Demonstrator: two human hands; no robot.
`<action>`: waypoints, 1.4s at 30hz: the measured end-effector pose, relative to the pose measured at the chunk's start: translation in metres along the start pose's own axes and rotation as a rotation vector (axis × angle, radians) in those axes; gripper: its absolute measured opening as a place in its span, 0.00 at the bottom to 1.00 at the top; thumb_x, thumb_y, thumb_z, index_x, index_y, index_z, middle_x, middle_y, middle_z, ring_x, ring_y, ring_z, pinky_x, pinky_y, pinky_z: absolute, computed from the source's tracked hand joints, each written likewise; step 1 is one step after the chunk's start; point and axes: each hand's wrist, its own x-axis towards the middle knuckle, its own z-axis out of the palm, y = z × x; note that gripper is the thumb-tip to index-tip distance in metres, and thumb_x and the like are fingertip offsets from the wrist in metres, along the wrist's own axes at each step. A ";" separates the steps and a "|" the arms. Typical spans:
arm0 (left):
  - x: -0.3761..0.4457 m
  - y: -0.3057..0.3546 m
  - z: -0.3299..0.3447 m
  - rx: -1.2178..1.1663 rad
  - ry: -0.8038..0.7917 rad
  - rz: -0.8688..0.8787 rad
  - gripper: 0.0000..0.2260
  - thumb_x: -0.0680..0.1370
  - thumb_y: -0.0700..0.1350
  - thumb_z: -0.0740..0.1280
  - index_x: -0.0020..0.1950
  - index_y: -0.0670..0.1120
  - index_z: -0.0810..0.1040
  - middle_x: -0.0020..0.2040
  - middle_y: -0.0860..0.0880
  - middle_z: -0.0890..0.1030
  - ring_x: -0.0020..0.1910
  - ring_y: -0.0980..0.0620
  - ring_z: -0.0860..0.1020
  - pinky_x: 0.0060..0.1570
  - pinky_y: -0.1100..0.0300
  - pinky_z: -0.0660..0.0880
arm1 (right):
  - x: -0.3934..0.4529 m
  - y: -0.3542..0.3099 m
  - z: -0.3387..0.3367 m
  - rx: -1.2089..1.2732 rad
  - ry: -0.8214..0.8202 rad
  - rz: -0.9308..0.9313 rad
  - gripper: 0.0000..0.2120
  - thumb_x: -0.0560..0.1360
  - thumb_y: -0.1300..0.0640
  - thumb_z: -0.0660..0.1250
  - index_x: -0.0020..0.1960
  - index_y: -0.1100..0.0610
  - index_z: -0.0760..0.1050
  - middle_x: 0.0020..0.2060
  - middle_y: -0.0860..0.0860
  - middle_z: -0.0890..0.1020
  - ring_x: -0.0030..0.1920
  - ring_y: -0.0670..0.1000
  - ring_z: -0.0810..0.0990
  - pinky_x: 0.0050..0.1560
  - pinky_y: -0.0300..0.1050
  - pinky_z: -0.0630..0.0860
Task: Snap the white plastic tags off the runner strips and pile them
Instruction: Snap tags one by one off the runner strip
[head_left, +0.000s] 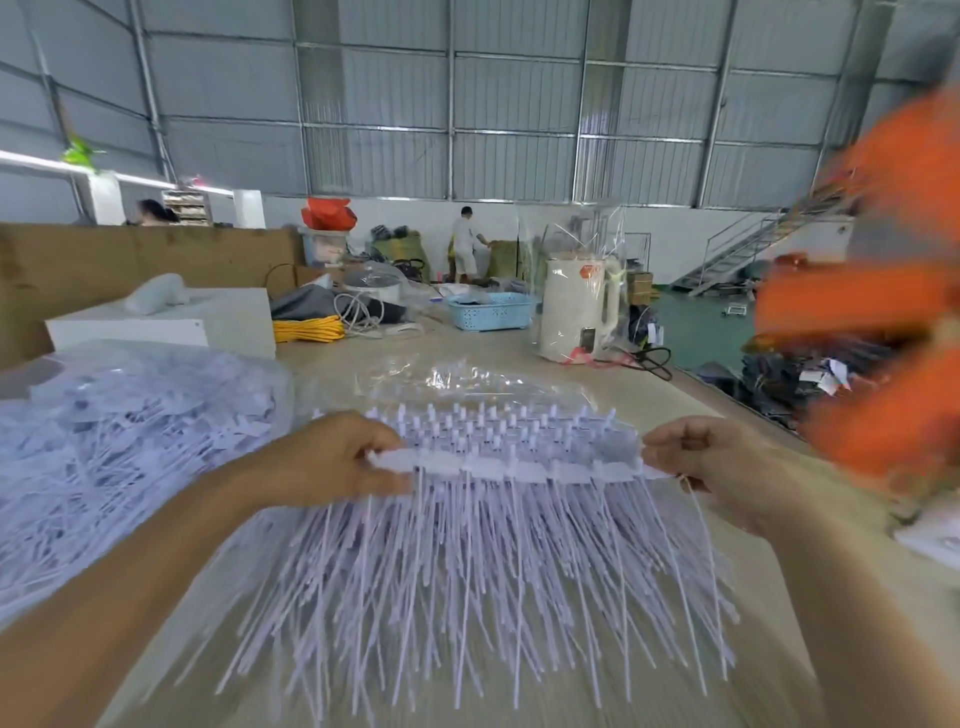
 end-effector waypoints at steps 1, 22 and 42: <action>0.001 0.008 -0.004 0.011 0.096 0.047 0.04 0.71 0.54 0.70 0.40 0.55 0.79 0.35 0.50 0.79 0.27 0.60 0.70 0.30 0.67 0.65 | 0.000 0.000 0.000 0.000 0.008 -0.011 0.05 0.69 0.68 0.72 0.39 0.59 0.80 0.31 0.53 0.81 0.31 0.49 0.73 0.30 0.40 0.66; 0.036 0.094 0.067 0.450 0.142 0.151 0.21 0.76 0.61 0.62 0.64 0.52 0.73 0.59 0.50 0.76 0.59 0.50 0.73 0.59 0.53 0.66 | -0.017 -0.013 0.050 0.089 -0.162 -0.183 0.07 0.66 0.70 0.73 0.43 0.66 0.79 0.35 0.58 0.79 0.31 0.48 0.78 0.36 0.35 0.76; 0.064 0.104 0.106 0.399 0.315 0.266 0.14 0.81 0.47 0.57 0.61 0.41 0.74 0.54 0.46 0.75 0.55 0.47 0.73 0.44 0.55 0.68 | -0.021 -0.022 0.062 0.161 0.006 0.170 0.26 0.75 0.41 0.63 0.34 0.64 0.74 0.25 0.58 0.72 0.20 0.49 0.67 0.22 0.38 0.64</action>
